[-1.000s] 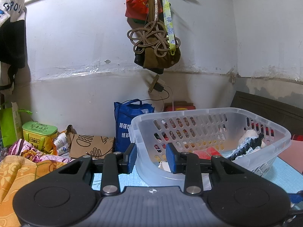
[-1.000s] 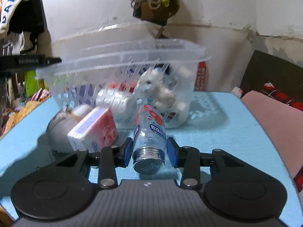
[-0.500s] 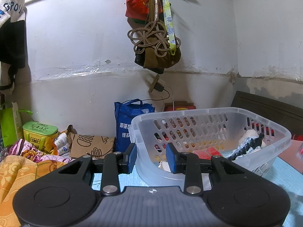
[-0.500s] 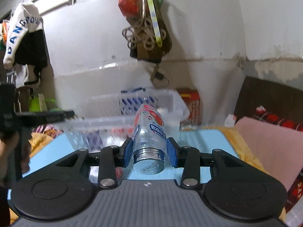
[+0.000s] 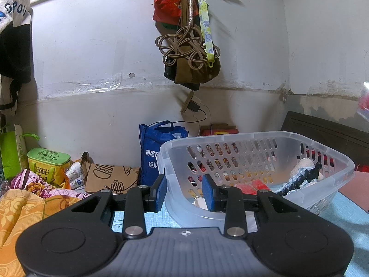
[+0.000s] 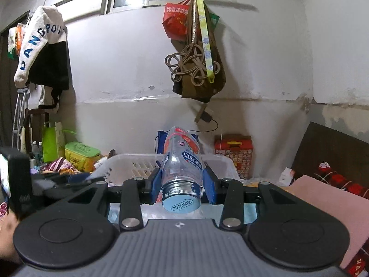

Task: Organize objects
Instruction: 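Carry the bottle over the basket and release it, then grasp the white-and-pink box with the right gripper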

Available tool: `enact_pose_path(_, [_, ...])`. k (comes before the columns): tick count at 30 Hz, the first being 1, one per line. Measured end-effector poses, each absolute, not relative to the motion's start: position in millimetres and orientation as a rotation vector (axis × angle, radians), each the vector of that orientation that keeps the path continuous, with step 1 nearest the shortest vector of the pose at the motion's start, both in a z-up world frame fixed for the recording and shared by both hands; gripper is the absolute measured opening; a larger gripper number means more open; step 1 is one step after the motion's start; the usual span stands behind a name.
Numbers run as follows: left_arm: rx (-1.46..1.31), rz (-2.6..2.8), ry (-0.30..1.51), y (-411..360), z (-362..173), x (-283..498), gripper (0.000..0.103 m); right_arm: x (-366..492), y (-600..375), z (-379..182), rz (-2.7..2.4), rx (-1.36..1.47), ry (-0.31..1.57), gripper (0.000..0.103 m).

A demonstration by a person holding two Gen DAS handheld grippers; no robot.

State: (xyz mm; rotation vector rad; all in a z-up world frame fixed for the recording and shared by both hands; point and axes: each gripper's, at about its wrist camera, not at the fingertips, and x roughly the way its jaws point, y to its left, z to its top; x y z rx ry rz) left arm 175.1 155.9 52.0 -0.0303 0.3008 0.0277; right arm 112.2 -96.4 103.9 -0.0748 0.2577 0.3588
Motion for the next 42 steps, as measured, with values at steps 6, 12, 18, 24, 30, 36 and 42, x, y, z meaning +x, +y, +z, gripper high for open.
enact_pose_path(6, [-0.032, 0.024, 0.301, 156.6, 51.3, 176.6, 0.038, 151.9, -59.2, 100.4, 0.373, -0.087, 0.291, 0.043])
enact_pose_path(12, [-0.030, 0.024, 0.300, 157.3, 51.5, 176.8, 0.038, 182.6, -50.8, 89.8, 0.339, -0.096, 0.332, 0.044])
enact_pose_path(18, [-0.025, 0.026, 0.300, 157.5, 51.8, 176.8, 0.038, 174.0, -59.9, 79.3, 0.270, -0.094, 0.255, 0.102])
enact_pose_path(24, [-0.026, 0.023, 0.300, 157.9, 51.6, 176.8, 0.038, 120.8, -97.2, 51.0, 0.305, 0.105, 0.267, 0.103])
enact_pose_path(30, [-0.023, 0.031, 0.300, 156.7, 50.4, 177.0, 0.038, 96.6, -94.1, -3.2, 0.413, 0.137, 0.440, 0.103])
enact_pose_path(36, [-0.023, 0.030, 0.297, 157.3, 49.5, 176.1, 0.038, 91.9, -70.5, -27.1, 0.446, -0.017, 0.492, 0.077])
enact_pose_path(42, [-0.023, 0.029, 0.297, 157.6, 49.0, 175.8, 0.038, 88.4, -60.2, -37.5, 0.400, -0.038, 0.498, 0.074])
